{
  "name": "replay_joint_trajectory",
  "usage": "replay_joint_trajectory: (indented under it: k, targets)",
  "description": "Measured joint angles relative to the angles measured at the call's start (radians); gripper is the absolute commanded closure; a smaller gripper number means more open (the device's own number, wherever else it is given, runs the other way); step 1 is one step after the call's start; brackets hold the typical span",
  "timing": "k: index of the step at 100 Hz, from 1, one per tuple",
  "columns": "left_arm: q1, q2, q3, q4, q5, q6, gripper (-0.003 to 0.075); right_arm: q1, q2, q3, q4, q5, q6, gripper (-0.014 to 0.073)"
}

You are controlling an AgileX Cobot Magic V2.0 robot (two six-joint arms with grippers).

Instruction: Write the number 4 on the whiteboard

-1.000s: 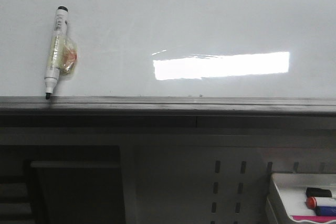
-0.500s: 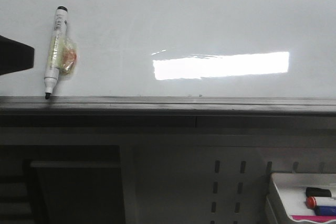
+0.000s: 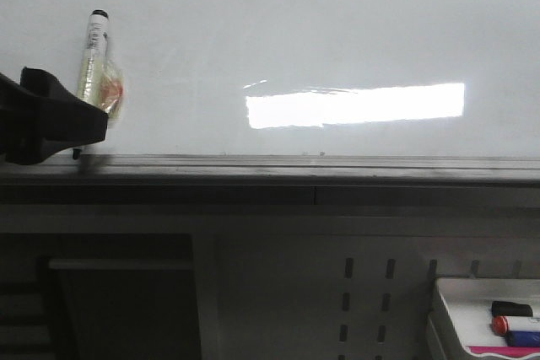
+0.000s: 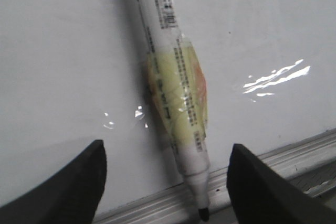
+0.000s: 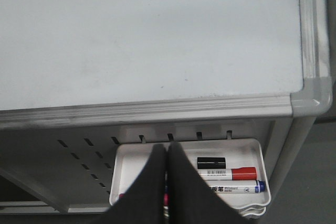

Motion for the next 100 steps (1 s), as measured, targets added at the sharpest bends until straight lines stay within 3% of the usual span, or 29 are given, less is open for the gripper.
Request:
replay_joint_trajectory:
  k: [9, 14, 19, 30, 42, 62, 83, 90, 100]
  targets:
    - [-0.002, 0.012, -0.002, 0.007, -0.016, 0.0, 0.0272, 0.0, 0.0, 0.0, 0.0, 0.0, 0.0, 0.0658]
    - [-0.002, 0.019, -0.004, 0.009, -0.023, 0.0, 0.0319, 0.0, 0.0, 0.0, 0.0, 0.0, 0.0, 0.0658]
    - [-0.002, 0.023, -0.005, 0.011, -0.026, 0.0, 0.0416, 0.0, 0.0, 0.0, 0.0, 0.0, 0.0, 0.0658]
    - [-0.002, 0.029, -0.005, 0.011, -0.014, 0.0, 0.0745, 0.0, 0.0, 0.0, 0.0, 0.0, 0.0, 0.0658]
    - [-0.002, 0.032, -0.005, 0.011, -0.004, 0.0, 0.0741, 0.033, 0.0, 0.0, 0.029, 0.016, 0.0, 0.0658]
    - [-0.013, 0.02, -0.005, 0.073, 0.013, -0.002, 0.074, 0.205, 0.0, -0.005, 0.046, 0.039, -0.003, 0.0658]
    - [-0.117, -0.076, -0.005, 0.426, 0.025, -0.002, 0.074, 0.466, 0.006, -0.089, 0.048, 0.054, -0.094, 0.0653]
    - [-0.163, -0.115, -0.005, 0.549, 0.025, -0.002, 0.074, 0.548, 0.028, -0.133, 0.049, 0.061, -0.099, 0.0597]
    - [-0.221, -0.168, -0.005, 0.679, 0.025, -0.002, 0.074, 0.65, 0.083, -0.212, 0.058, 0.09, -0.103, 0.0396]
